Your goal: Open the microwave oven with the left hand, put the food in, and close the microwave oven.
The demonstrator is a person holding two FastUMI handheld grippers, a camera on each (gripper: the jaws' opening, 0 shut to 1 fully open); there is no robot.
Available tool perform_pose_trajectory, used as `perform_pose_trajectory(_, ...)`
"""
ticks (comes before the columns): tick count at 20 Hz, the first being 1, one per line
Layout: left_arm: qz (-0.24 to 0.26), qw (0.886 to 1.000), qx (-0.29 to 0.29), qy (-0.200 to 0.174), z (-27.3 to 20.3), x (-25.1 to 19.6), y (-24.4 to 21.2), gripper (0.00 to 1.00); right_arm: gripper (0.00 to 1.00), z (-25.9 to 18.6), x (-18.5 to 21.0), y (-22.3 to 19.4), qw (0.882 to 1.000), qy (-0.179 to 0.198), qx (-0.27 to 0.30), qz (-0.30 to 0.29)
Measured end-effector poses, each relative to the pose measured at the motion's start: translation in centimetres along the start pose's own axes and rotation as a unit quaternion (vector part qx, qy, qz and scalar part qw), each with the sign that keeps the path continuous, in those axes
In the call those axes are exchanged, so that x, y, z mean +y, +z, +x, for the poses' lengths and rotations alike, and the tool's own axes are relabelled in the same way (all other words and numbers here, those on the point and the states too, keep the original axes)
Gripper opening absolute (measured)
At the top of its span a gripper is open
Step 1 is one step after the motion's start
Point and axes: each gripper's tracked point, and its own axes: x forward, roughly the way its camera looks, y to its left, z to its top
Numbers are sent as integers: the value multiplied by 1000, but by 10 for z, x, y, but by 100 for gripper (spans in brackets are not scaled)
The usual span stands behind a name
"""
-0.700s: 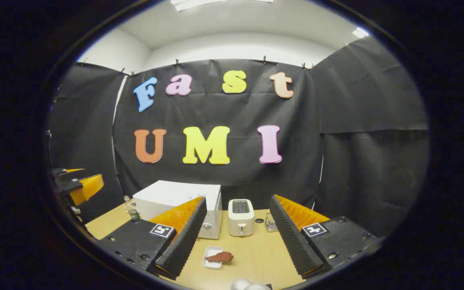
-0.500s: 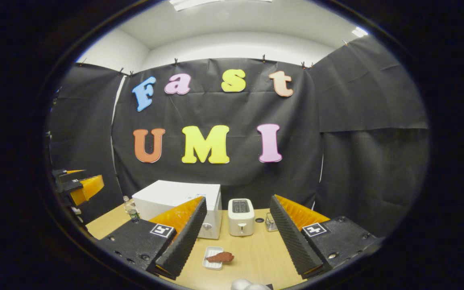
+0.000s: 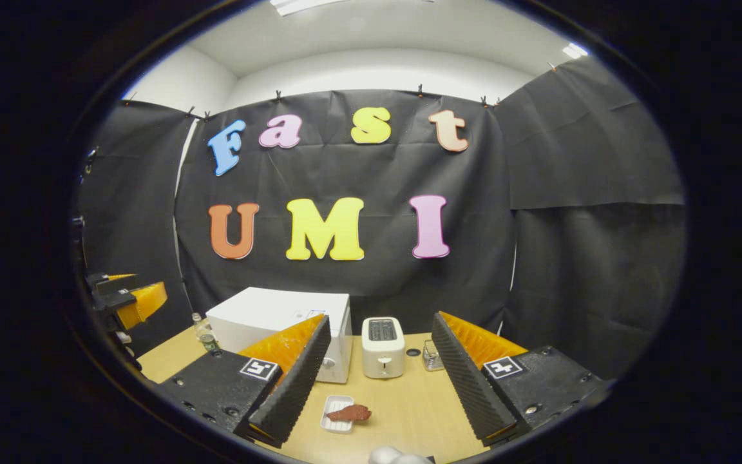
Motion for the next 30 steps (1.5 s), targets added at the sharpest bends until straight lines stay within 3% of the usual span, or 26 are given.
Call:
perform_pose_trajectory(4, 8, 1000, 12, -6, 15, -17, -29, 94, 100, 7, -6, 0, 1000, 2, 2, 0)
perform_pose_trajectory(9, -23, 999, 35, -34, 43, -60, -86, 94, 100, 14, -16, 6, 1000, -3, 0, 15)
perform_pose_trajectory(15, -38, 996, 61, -59, 100, -114, -154, 94, 100, 23, -39, 7, 999, -26, 7, -18)
perform_pose_trajectory(16, -38, 995, 63, -62, 112, -122, -165, 94, 90, 25, -41, 4, 999, -30, 13, -22)
perform_pose_trajectory(17, -36, 995, 63, -63, 126, -129, -174, 94, 100, 26, -44, 2, 999, -35, 18, -27)
perform_pose_trajectory(19, -34, 995, 66, -67, 153, -144, -194, 94, 100, 29, -51, -4, 998, -45, 28, -37)
perform_pose_trajectory(27, -42, 993, 89, -58, 215, -161, -240, 94, 100, 41, -72, -24, 995, -69, 62, -34)
perform_pose_trajectory(30, -41, 994, 92, -48, 218, -153, -243, 88, 100, 43, -74, -26, 995, -70, 63, -28)
